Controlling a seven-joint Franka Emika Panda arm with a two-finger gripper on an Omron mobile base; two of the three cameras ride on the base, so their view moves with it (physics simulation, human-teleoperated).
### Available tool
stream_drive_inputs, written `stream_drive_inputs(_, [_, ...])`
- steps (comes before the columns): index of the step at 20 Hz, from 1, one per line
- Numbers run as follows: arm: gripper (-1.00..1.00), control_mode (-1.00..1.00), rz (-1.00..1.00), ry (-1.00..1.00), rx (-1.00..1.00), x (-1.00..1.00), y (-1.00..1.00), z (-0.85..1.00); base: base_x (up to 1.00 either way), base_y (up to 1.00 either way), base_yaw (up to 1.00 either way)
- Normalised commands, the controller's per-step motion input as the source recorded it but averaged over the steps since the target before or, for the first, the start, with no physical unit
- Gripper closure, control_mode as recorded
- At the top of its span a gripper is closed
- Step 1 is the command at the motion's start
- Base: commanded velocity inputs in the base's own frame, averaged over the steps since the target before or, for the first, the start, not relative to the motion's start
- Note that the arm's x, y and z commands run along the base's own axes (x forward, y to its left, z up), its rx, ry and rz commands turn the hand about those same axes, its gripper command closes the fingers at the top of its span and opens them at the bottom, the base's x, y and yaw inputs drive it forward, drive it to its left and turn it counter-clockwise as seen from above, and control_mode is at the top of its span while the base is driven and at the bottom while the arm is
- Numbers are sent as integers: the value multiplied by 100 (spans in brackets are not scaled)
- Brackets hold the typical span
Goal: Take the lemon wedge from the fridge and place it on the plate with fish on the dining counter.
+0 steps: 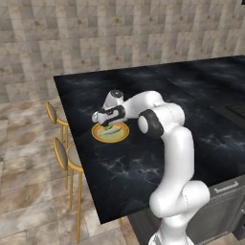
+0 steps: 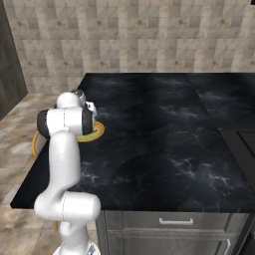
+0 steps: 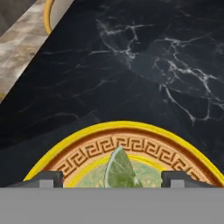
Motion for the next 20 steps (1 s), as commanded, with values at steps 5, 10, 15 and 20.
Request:
stream_drive_inputs(5, [-100,-100,0,-23,1,-100,-39,13,0,0,0])
stream_drive_inputs(10, [-100,-100,-1,-33,6,-100,-78,1,0,0,0])
stream_drive_inputs(15, [-100,-100,-11,-31,9,-100,-59,67,0,0,0])
stream_drive_inputs(20, [-100,-100,-22,-22,10,-100,-42,100,0,0,0])
